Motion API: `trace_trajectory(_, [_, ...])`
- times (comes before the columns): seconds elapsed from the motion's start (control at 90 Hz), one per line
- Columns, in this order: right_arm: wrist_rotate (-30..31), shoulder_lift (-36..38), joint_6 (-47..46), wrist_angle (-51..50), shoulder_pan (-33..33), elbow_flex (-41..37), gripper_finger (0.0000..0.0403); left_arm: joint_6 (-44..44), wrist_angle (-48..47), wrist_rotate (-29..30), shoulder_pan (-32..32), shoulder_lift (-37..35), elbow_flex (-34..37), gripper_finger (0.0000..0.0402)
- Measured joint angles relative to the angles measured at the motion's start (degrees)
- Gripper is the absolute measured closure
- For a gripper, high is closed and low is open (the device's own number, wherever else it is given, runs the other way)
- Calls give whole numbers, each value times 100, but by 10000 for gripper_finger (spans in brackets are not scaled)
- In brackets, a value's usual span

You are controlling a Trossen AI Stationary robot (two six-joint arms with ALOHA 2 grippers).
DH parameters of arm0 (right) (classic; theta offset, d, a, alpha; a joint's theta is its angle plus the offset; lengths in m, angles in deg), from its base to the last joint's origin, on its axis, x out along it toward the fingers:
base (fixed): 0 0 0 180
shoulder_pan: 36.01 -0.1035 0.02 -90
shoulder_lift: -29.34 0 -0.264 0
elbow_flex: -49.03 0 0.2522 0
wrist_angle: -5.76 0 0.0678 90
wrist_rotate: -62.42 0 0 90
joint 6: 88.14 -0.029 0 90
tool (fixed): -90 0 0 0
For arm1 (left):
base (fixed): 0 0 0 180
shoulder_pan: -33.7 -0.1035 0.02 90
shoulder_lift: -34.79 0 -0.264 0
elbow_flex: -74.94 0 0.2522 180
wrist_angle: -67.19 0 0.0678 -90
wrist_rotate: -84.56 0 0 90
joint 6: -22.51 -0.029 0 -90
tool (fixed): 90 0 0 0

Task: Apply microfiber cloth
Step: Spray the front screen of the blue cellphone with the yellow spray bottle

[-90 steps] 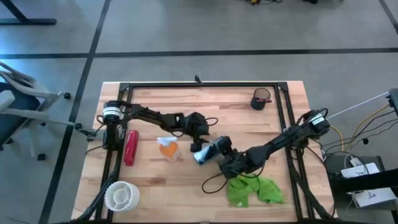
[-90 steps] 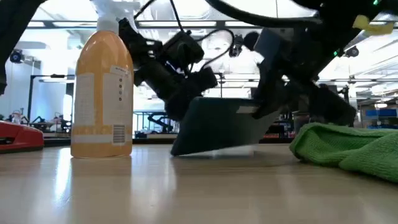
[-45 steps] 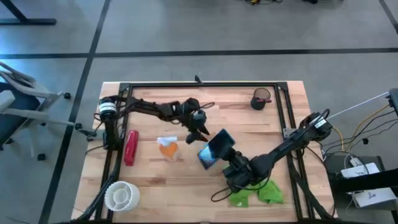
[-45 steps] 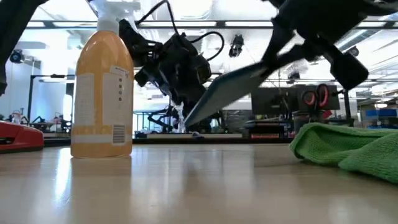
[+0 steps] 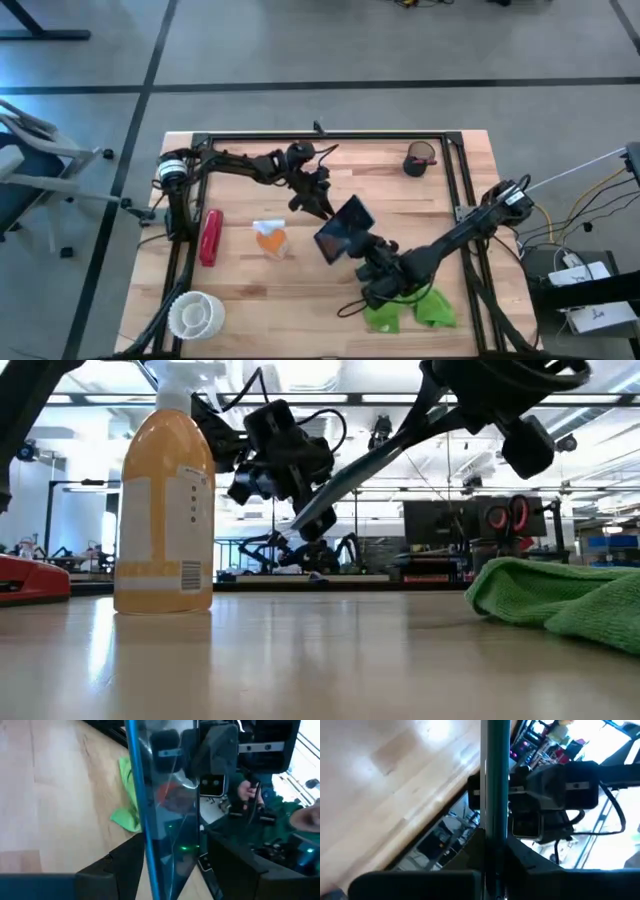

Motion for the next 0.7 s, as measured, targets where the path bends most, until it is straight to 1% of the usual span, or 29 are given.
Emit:
trace_trajectory(0.289, [104, 2, 204, 33, 89, 318, 388, 300, -55, -17, -22, 0, -74, 200])
trace_trajectory(0.4, [103, 2, 217, 27, 171, 358, 388, 339, -49, -284, -10, 0, -193, 204])
trace_trajectory(0.522, [155, 7, 252, 34, 171, 358, 388, 424, -80, -580, -20, 0, -305, 223])
trace_trajectory(0.7, [190, 26, 190, 56, 163, 367, 388, 447, -85, -895, -33, 0, -409, 265])
